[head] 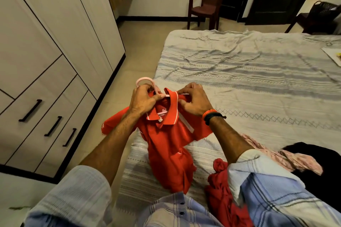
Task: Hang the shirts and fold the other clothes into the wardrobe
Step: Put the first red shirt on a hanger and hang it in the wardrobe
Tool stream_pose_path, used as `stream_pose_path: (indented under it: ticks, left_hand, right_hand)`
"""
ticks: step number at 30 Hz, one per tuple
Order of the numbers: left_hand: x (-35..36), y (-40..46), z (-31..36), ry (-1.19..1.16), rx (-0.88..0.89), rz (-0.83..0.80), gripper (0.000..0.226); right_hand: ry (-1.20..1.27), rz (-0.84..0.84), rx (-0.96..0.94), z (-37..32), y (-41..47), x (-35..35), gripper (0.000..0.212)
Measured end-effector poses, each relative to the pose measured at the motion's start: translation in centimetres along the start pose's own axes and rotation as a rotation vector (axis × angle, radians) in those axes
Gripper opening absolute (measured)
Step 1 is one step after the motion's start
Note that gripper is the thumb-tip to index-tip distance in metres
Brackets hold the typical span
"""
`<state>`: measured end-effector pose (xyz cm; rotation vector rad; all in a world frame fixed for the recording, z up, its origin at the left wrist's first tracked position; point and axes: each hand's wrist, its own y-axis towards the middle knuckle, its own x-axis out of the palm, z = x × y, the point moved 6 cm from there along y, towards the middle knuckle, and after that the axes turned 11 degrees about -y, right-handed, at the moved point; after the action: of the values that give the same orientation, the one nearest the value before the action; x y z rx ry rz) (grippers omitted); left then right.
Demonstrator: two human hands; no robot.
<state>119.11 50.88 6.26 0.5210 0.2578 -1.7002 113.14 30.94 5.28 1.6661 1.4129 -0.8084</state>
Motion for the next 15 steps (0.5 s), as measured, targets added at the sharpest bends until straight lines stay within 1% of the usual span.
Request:
stream_pose_path:
  ticks: [2, 4, 6, 8, 9, 12, 13, 15]
  left_hand:
    - [0.2, -0.2, 0.4, -0.019, 0.029, -0.017, 0.019]
    - [0.1, -0.4, 0.9, -0.020, 0.049, -0.031, 0.018]
    - [-0.5, -0.4, 1.0, 0.036, 0.088, -0.039, 0.019]
    - [-1.4, -0.2, 0.5, 0.102, 0.121, -0.028, 0.020]
    - [-1.9, 0.1, 0.0, 0.120, 0.121, -0.004, 0.024]
    - [-2.4, 0.1, -1.3, 0.198, 0.050, 0.079, 0.046]
    - [-2.3, 0.1, -1.5, 0.178, 0.029, 0.076, 0.049]
    - [-1.7, 0.0, -2.1, 0.016, -0.014, -0.044, 0.042]
  right_hand:
    - [-0.088, -0.043, -0.047, -0.1, 0.2, 0.3, 0.028]
    - [-0.033, -0.059, -0.057, 0.1, 0.2, 0.3, 0.021]
    - [0.025, -0.012, -0.035, 0.7, 0.0, -0.2, 0.019]
    - [0.036, 0.034, -0.012, 1.3, -0.3, -0.7, 0.025]
    - [0.033, 0.048, -0.009, 1.4, -0.4, -0.9, 0.027]
    - [0.016, 0.061, -0.013, 1.3, -0.3, -1.3, 0.025]
    - [0.004, 0.064, -0.010, 1.3, -0.3, -1.3, 0.025]
    - [0.002, 0.059, 0.010, 1.8, -0.5, -1.3, 0.025]
